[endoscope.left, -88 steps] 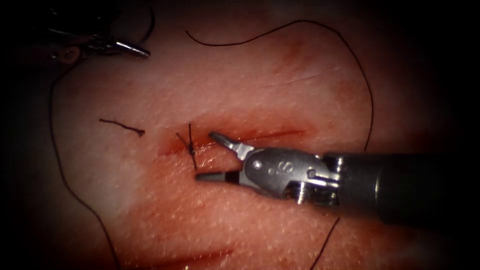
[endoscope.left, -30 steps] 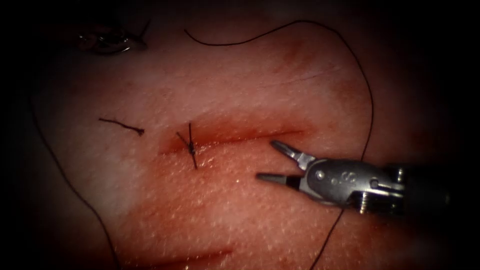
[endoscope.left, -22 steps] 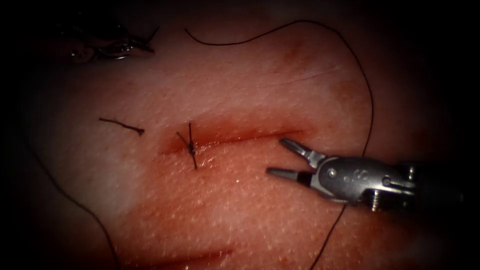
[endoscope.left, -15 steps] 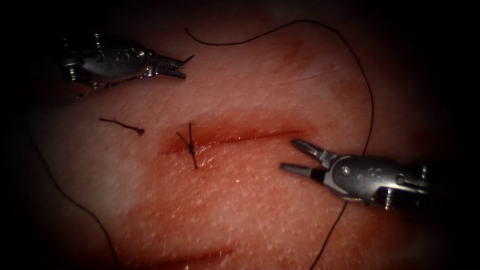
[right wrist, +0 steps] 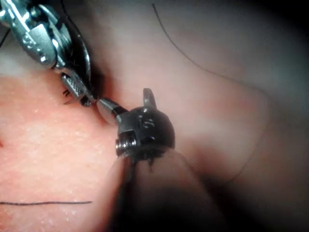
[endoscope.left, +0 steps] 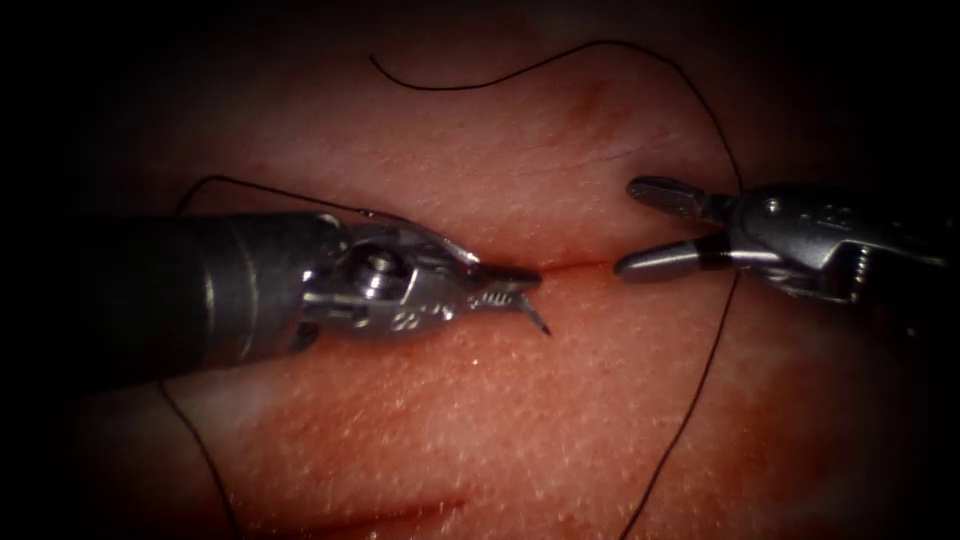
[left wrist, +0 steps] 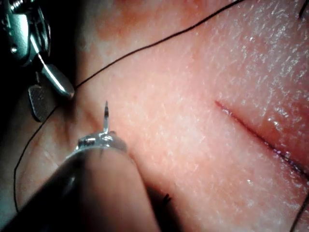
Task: Wound Closure
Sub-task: Pass needle to right hand
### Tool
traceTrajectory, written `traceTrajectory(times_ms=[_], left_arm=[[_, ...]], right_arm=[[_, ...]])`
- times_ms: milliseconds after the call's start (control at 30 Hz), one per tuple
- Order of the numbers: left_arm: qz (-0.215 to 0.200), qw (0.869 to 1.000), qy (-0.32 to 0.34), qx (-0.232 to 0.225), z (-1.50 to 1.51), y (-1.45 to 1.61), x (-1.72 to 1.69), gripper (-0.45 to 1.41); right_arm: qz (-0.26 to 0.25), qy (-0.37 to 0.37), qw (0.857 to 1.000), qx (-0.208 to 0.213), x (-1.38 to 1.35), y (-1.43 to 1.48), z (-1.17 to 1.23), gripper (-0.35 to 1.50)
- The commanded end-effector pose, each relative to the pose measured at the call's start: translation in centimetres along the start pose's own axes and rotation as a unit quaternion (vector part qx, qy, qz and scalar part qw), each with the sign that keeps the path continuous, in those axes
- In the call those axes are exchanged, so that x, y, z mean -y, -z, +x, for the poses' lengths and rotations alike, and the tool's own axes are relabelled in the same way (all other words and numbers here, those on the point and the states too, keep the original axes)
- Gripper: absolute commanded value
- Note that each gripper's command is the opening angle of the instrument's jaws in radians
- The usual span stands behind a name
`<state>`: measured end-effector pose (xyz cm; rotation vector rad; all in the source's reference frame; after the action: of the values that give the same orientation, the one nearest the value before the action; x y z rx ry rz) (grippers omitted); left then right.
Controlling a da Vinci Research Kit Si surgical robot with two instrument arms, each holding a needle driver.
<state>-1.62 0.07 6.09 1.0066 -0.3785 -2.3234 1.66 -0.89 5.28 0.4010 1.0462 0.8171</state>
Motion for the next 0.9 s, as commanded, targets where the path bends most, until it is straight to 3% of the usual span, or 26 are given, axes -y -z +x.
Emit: traceTrajectory(times_ms=[33,133,267,400,767,900], left_arm=[[-0.002,1.000,-0.006,0.008,-0.01,-0.09,-0.01,-0.45],[-0.003,0.999,-0.025,0.020,0.00,-0.11,-0.06,-0.45],[0.002,0.998,-0.052,0.033,0.02,-0.12,-0.06,-0.45],[0.013,0.993,-0.106,0.050,0.10,-0.09,-0.05,-0.45],[0.024,0.979,-0.187,0.073,0.28,-0.01,0.02,-0.45],[0.026,0.977,-0.197,0.076,0.29,0.00,0.05,-0.45]], right_arm=[[0.010,0.001,1.000,0.004,-0.04,-0.14,0.13,0.33],[0.027,0.000,0.999,0.019,-0.03,-0.24,0.21,0.33],[0.048,0.001,0.998,0.038,0.04,-0.45,0.29,0.14],[0.071,0.006,0.996,0.053,0.14,-0.72,0.37,0.11],[0.111,0.017,0.992,0.058,0.26,-1.04,0.41,0.21],[0.117,0.017,0.991,0.061,0.32,-1.04,0.35,0.36]])
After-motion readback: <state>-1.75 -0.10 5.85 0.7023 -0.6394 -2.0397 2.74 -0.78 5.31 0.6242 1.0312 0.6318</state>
